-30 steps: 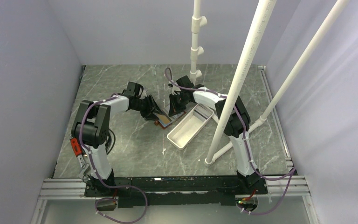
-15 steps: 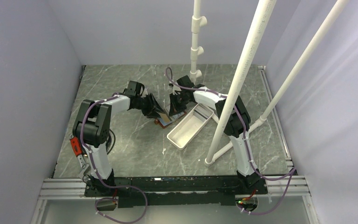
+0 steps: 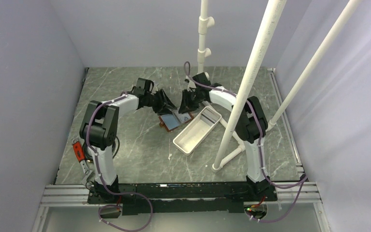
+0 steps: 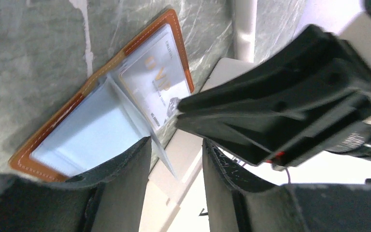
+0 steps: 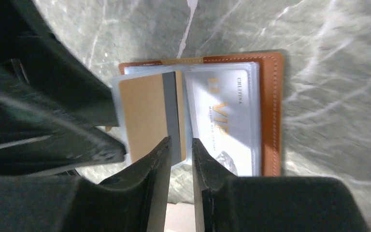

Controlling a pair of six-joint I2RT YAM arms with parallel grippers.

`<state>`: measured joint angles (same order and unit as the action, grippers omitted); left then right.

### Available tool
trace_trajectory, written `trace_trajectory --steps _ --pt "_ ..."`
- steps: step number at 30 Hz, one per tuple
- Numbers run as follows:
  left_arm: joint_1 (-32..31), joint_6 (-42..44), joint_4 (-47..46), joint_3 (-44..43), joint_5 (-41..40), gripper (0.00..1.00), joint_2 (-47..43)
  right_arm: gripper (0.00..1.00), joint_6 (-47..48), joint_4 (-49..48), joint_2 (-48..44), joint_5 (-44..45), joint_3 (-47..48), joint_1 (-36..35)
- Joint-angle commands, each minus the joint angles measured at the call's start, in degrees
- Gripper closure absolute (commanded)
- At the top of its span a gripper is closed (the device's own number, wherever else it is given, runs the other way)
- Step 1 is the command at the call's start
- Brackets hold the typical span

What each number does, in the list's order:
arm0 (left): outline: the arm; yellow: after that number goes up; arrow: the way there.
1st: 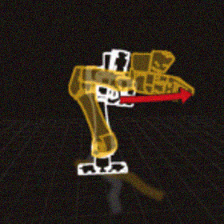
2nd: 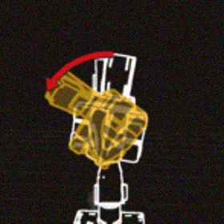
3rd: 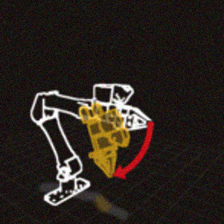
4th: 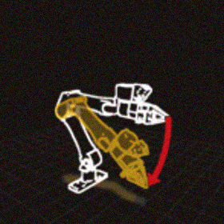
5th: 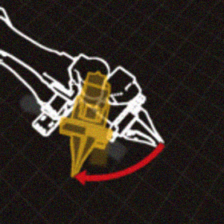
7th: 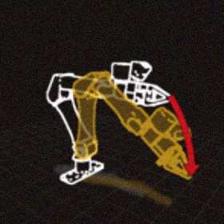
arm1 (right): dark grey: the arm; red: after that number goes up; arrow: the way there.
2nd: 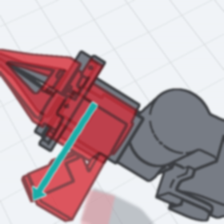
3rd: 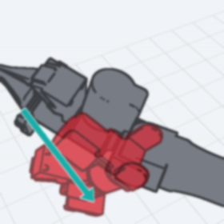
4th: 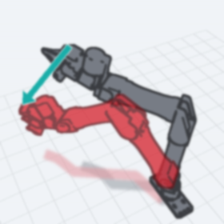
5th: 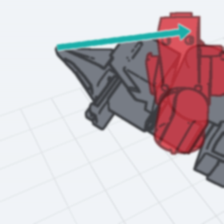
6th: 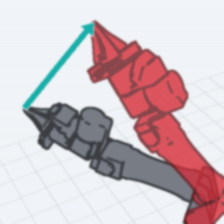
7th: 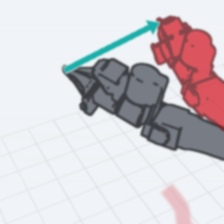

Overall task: Put the credit cards into the card holder
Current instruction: Turn over the card slot in the card holder, then move the card holder to the center of the board.

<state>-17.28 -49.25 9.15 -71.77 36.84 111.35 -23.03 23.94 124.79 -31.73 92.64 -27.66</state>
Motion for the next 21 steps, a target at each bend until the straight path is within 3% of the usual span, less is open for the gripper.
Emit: trace_trajectory --steps 1,7,9,13,17,21 --pt "-1.18 -1.15 -2.48 -3.85 2.0 0.51 2.8 0.74 0.18 -0.05 -6.91 2.89 0.74 1.82" --pt "-2.49 -0.87 -2.71 -9.06 3.19 0.46 8.08 0.71 4.9 3.28 -11.62 8.78 -1.02 2.87" --pt "-2.42 -0.02 -2.66 -8.31 2.65 0.44 7.76 0.66 6.96 4.09 -14.75 12.86 -3.49 3.14" --pt "-2.41 1.87 -2.13 -5.28 -0.47 0.42 5.73 0.57 9.63 4.38 -18.65 12.94 -7.27 5.0" --pt "-2.49 0.85 -2.92 -2.33 -0.76 0.59 5.59 0.54 14.46 7.33 -20.17 13.13 -8.63 7.01" --pt "-2.42 2.83 3.09 -0.66 -5.44 0.73 4.8 0.41 20.92 9.98 -22.69 17.29 -10.12 6.92"
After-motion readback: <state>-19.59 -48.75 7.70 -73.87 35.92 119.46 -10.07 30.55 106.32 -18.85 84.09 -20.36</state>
